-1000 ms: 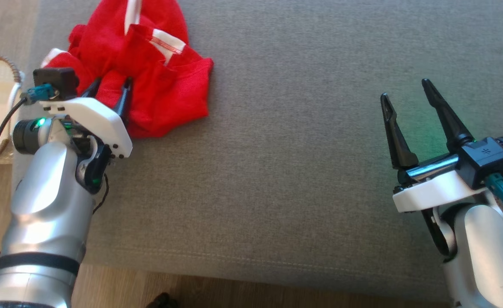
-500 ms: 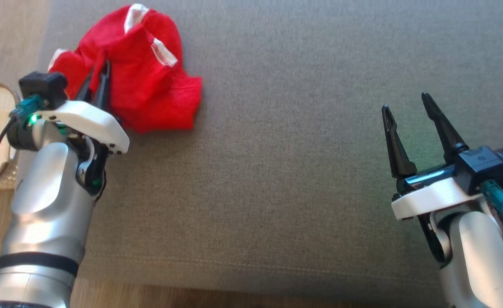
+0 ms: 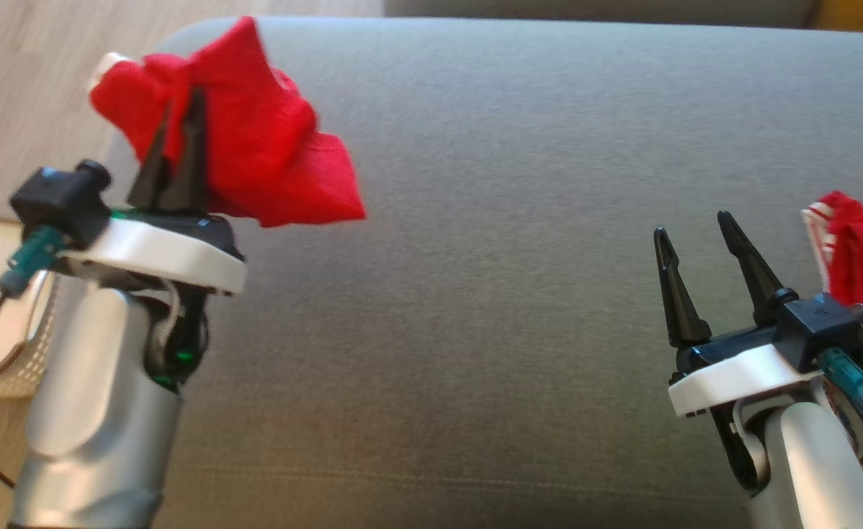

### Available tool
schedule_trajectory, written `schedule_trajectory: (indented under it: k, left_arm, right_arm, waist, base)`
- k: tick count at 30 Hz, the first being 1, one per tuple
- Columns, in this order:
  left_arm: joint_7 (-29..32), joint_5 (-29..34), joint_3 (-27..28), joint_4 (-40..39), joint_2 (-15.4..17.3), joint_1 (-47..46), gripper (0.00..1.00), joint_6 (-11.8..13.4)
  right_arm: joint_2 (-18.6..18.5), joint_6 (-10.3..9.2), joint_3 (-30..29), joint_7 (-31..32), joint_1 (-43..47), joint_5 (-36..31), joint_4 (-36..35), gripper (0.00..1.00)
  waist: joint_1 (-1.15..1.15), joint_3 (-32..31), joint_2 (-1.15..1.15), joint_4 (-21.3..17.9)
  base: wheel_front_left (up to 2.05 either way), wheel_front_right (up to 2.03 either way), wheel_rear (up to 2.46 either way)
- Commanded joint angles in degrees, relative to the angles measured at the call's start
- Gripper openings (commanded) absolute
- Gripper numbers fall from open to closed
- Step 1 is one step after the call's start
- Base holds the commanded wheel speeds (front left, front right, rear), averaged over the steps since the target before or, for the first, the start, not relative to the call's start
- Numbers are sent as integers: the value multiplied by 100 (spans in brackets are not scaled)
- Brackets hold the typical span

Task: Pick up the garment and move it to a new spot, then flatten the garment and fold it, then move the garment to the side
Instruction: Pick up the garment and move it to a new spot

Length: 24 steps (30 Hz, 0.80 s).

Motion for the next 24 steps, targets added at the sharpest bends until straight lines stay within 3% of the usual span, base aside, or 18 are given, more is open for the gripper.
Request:
schedule_trajectory:
  k: [1, 8, 13, 17, 24]
  left_arm:
    - [1, 69, 113, -362, 132, -194, 0, 30]
    - [403, 64, -379, -1247, -209, 161, 0, 93]
    - [524, 77, -689, -1411, -455, 357, 0, 186]
    - [452, 2, -893, -1134, -638, 437, 0, 235]
    - [46, 190, -1121, 114, -781, 182, 0, 374]
  right_arm:
    - [39, -2, 111, -74, -60, 55, -158, 100]
    - [46, -2, 126, -105, -18, 245, -215, 100]
    - [47, -2, 204, -119, -30, 337, -319, 100]
    - [47, -2, 254, -125, -33, 378, -433, 100]
    - [47, -2, 428, -135, -101, 443, -560, 100]
  waist:
    - [0, -127, 0, -156]
    - [0, -275, 0, -713]
    - [0, -217, 0, -1266]
    - [0, -113, 0, -1716]
    - [0, 202, 0, -2550]
  base:
    - [0, 0, 0]
    - [0, 0, 0]
    - [0, 0, 0]
    - [0, 0, 0]
    - [0, 0, 0]
